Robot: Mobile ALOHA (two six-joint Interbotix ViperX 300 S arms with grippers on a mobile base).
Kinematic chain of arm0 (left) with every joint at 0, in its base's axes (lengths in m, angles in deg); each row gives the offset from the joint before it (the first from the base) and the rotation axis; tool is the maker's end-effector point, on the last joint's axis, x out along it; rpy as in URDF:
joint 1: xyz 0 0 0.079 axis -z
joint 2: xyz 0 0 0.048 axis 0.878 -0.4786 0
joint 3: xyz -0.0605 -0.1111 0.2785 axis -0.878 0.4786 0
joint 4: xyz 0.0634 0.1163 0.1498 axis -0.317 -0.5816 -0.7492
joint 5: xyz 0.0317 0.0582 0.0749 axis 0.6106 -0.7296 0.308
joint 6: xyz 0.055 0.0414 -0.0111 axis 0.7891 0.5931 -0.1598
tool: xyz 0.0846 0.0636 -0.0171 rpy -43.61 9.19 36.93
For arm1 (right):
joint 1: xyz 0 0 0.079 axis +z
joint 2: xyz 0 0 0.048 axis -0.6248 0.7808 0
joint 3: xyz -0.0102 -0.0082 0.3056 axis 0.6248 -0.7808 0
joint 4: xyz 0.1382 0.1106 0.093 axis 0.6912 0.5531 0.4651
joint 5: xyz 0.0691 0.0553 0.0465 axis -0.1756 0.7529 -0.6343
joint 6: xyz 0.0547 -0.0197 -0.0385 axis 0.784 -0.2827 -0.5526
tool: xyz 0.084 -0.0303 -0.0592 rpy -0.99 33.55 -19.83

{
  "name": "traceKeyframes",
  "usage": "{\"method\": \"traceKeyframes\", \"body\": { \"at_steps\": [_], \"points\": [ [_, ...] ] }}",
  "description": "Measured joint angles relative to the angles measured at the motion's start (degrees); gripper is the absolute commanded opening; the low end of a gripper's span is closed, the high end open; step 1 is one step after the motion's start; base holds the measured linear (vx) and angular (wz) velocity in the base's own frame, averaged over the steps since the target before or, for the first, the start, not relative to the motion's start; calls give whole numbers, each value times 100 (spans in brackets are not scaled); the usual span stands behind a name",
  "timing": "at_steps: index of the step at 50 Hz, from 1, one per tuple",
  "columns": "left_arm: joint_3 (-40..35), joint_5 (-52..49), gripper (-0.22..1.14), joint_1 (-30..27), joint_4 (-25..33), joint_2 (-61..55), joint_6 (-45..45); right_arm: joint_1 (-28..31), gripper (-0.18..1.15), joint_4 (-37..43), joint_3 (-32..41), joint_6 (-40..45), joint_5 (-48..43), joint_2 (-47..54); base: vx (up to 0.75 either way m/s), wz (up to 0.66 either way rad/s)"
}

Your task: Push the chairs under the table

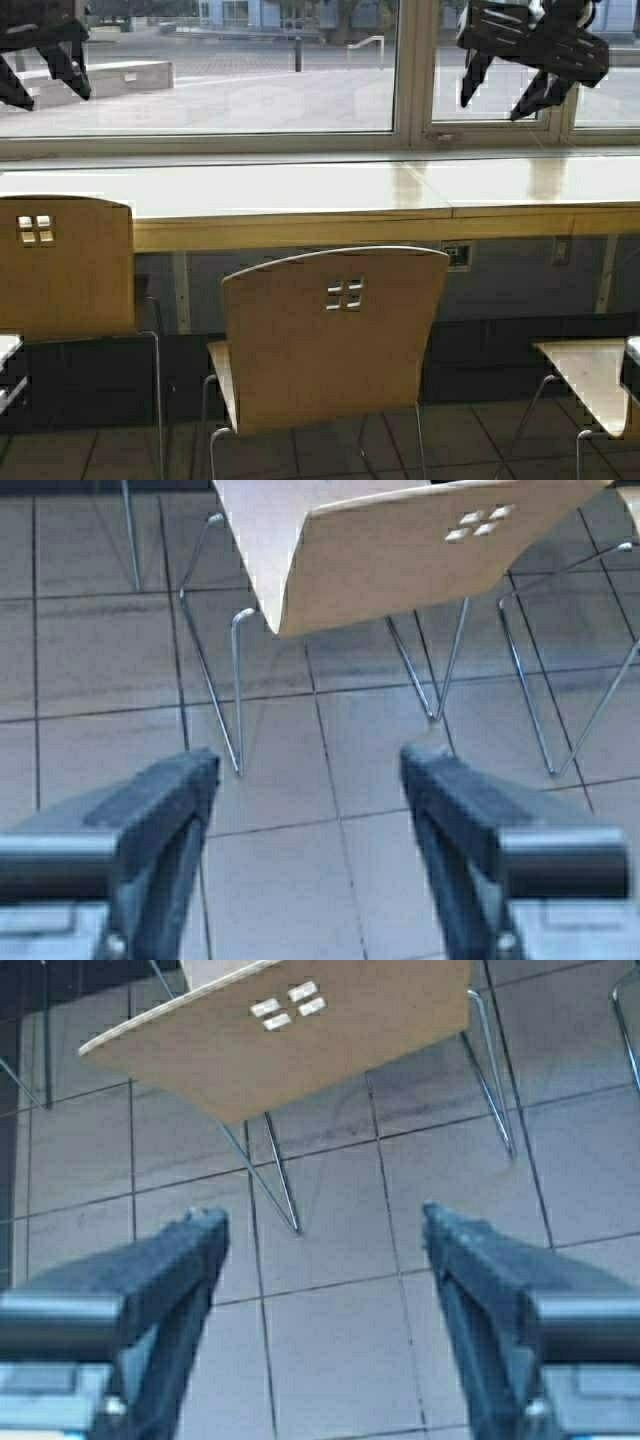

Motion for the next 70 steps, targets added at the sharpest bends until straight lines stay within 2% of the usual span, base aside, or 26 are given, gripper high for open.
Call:
{"method": "traceKeyframes", "body": {
  "at_steps": [7,12,22,32,40,56,70],
  "points": [
    [0,18,90,0,44,-70,-114,0,93,387,-9,9,-53,220,18,-2],
    [0,70,90,-26,299,-202,-457,9,93,1081,-18,44,-149,545,20,-4],
    [-202,202,90,26,1521,-949,-1521,0,93,2505,176,105,-193,1318,22,-8],
    [-404,800,90,615,2531,-1934,-1916,185,93,3261,413,123,-193,1635,20,-6],
    [-686,1134,90,1081,3621,-2962,-2232,255,93,4017,545,141,-246,1749,19,-1],
    [-1828,1538,90,2162,5405,-5520,-2479,193,93,4729,888,141,-378,2364,18,2],
    [-2039,1907,90,2250,6495,-6284,-2839,352,93,4834,1213,132,-308,2795,14,0]
  ]
}}
